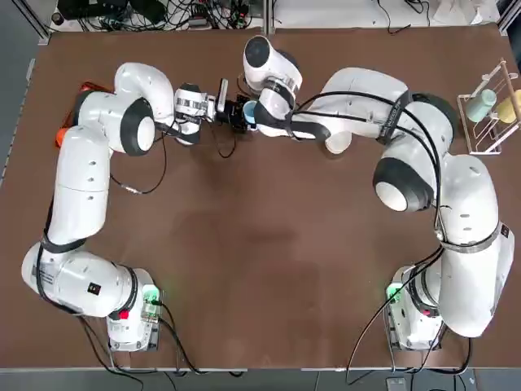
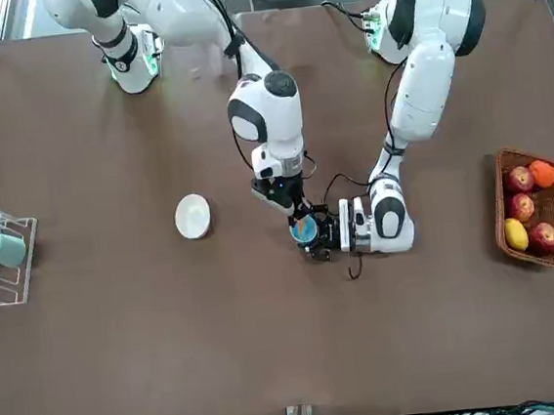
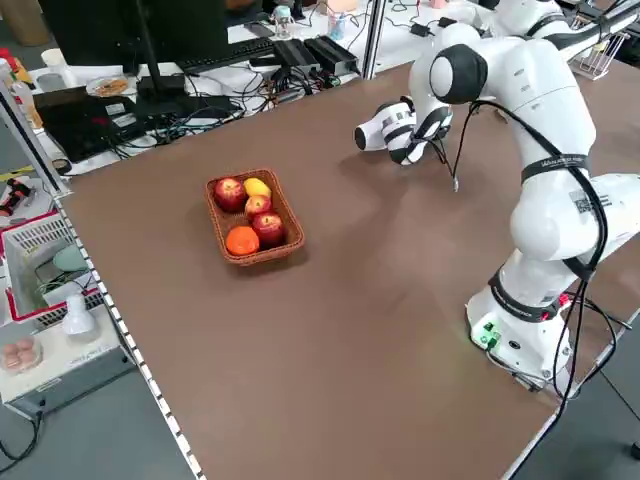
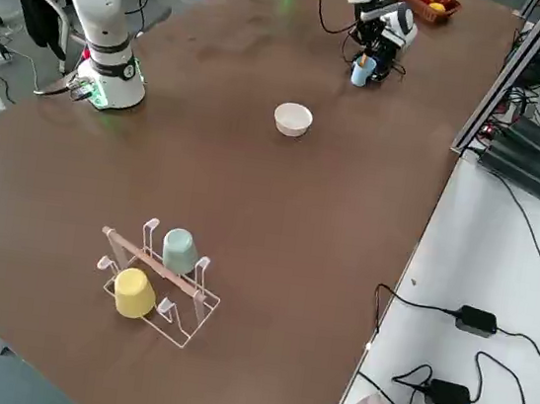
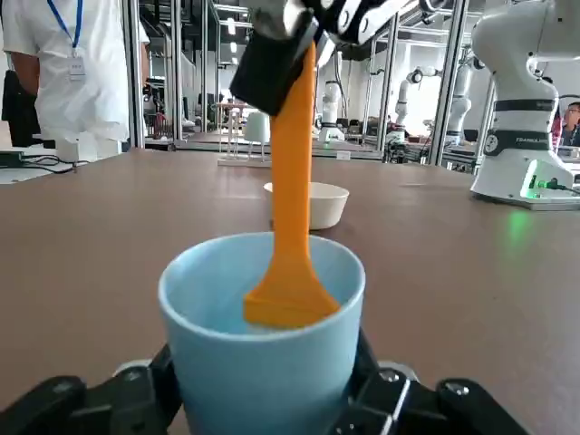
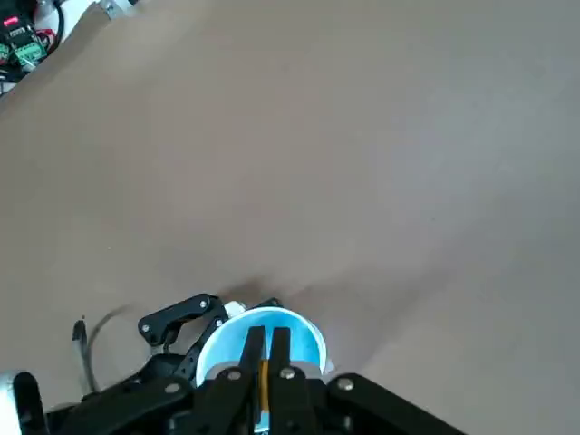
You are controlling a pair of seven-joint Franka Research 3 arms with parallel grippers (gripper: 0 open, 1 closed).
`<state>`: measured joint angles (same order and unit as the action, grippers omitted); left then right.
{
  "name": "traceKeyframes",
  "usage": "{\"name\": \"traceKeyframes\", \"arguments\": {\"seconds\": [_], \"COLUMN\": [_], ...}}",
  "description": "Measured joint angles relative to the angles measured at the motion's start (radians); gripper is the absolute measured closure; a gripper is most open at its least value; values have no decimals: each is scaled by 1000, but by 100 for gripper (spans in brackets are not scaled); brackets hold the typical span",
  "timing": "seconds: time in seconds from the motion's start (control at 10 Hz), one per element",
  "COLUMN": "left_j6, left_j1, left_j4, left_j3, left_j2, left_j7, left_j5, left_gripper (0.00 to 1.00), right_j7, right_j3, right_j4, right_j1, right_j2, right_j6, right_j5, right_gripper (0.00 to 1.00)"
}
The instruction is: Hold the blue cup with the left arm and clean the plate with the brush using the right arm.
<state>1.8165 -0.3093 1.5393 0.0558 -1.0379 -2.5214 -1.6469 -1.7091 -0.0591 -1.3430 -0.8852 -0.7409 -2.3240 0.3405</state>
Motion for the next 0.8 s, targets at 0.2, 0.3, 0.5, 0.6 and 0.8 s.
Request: {"name": "traceKeyframes", "arguments": {"seconds": [0.2,0.3,0.5,0.6,0.8], "left_j6": [0,0,0,0,-2], "left_j1": [0,0,0,0,0], "left_j4": [0,0,0,0,1], "left_j3": [0,0,0,0,0], "left_j2": [0,0,0,0,0], "left_j7": [0,0,0,0,0], "left_j5": [0,0,0,0,0], "left_gripper": [30,30,29,27,16], "right_j7": [0,0,0,1,24], "right_j3": [0,0,0,0,1], "right_j4": [9,14,20,24,26], "right_j1": [0,0,1,1,1], "right_j2": [10,16,35,45,75], "right_j6": [7,25,42,44,96], "right_j5": [0,0,-1,-5,-29], "right_gripper": [95,95,95,95,95]}}
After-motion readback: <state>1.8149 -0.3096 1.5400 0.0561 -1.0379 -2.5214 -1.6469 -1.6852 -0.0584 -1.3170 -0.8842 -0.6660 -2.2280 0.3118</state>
